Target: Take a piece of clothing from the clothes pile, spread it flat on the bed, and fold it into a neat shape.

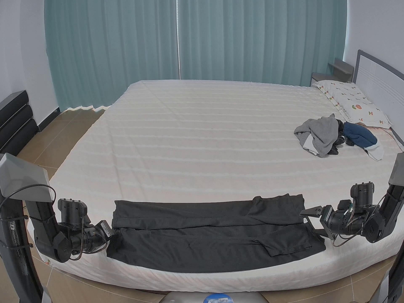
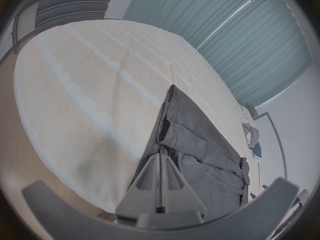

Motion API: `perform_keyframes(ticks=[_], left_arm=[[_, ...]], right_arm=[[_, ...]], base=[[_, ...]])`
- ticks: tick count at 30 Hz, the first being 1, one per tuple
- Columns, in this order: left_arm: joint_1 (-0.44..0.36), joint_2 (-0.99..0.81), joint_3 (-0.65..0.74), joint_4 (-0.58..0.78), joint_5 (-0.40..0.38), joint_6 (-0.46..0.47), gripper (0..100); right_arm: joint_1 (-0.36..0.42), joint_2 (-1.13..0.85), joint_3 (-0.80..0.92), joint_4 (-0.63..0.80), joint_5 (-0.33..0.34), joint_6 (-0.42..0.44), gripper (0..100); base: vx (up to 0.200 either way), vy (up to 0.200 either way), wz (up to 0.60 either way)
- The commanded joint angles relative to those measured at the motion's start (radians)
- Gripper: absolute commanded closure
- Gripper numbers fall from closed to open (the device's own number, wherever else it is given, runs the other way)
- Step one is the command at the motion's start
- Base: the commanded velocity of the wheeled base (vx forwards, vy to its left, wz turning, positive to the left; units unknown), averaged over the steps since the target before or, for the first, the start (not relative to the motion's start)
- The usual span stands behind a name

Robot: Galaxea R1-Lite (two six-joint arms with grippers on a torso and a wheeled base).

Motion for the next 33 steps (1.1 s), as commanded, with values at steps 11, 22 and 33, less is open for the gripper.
perform_keyframes(ticks=[11, 22, 33], left_arm=[[-0.024, -0.024, -0.008, -0.001, -0.011, -0.011, 0], [-0.044, -0.006, -0.02, -0.015, -0.045, -0.01, 0], [-0.047, 0.04, -0.014, -0.06, -0.038, -0.004, 100]], right_arm=[[0.0, 0.004, 0.0, 0.0, 0.0, 0.0, 0], [0.026, 0.007, 0.001, -0.002, 0.0, 0.002, 0], [0.026, 0.007, 0.001, -0.003, 0.0, 0.003, 0]], base=[[0.0, 0.0, 0.0], [0.0, 0.0, 0.0], [0.0, 0.0, 0.0]])
